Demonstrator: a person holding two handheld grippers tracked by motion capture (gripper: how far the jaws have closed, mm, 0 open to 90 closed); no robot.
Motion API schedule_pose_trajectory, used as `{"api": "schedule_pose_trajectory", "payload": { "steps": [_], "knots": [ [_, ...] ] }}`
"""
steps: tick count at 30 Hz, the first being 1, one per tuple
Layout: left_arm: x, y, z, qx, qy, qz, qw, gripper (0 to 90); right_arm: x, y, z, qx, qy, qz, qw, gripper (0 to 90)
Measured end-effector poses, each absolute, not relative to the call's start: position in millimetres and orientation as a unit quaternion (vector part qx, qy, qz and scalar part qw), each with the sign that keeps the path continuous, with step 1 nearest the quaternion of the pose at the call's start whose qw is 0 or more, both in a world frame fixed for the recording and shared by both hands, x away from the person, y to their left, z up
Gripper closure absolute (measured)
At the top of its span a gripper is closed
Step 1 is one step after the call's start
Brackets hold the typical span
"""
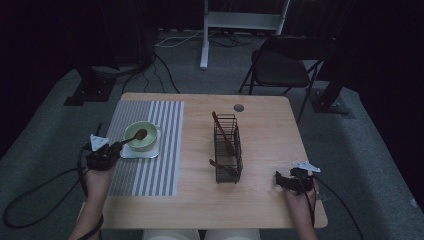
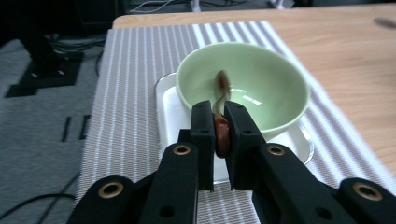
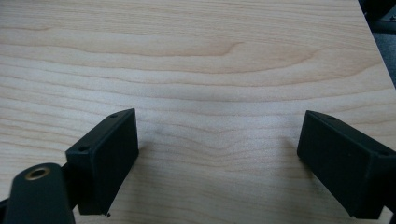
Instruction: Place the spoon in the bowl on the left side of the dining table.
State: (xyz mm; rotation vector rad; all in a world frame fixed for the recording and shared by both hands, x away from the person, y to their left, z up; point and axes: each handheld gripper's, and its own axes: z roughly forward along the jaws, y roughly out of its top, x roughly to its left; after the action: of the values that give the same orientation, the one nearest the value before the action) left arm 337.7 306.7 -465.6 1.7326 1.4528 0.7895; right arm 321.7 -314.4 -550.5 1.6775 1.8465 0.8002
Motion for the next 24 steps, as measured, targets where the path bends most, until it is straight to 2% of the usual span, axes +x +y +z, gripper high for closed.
{"api": "schedule_pose_trajectory", "payload": {
  "steps": [3,5,7,8,10,11,17,18,21,24],
  "knots": [
    [337.3,308.4,-468.4,0.667,0.575,0.304,0.363,81.8,321.7,-314.5,-550.6,0.618,0.681,0.295,0.258,11.8],
    [336.7,310.7,-470.2,0.662,0.579,0.299,0.371,68.8,321.7,-314.4,-550.5,0.619,0.681,0.295,0.258,11.8],
    [336.1,312.7,-471.3,0.657,0.585,0.294,0.373,65.6,321.7,-314.4,-550.5,0.619,0.681,0.295,0.258,11.8],
    [335.8,313.2,-472.0,0.658,0.588,0.304,0.359,60.2,321.7,-314.4,-550.5,0.619,0.681,0.295,0.258,11.8],
    [334.7,315.3,-472.9,0.657,0.589,0.300,0.362,59.0,321.7,-314.4,-550.5,0.619,0.681,0.295,0.258,11.8],
    [334.7,315.3,-472.9,0.657,0.589,0.300,0.362,52.6,321.7,-314.4,-550.5,0.619,0.681,0.295,0.258,11.8],
    [328.8,315.4,-477.0,0.656,0.589,0.286,0.376,35.8,321.7,-314.4,-550.5,0.619,0.681,0.295,0.258,11.8],
    [326.1,313.3,-477.9,0.658,0.588,0.287,0.373,30.7,321.7,-314.4,-550.5,0.619,0.681,0.295,0.258,11.8],
    [323.2,313.0,-479.1,0.657,0.587,0.281,0.380,25.6,321.7,-314.5,-550.6,0.618,0.681,0.295,0.258,11.8],
    [319.4,313.8,-482.2,0.655,0.587,0.283,0.383,24.7,321.7,-314.4,-550.6,0.618,0.681,0.295,0.258,11.8]
  ]
}}
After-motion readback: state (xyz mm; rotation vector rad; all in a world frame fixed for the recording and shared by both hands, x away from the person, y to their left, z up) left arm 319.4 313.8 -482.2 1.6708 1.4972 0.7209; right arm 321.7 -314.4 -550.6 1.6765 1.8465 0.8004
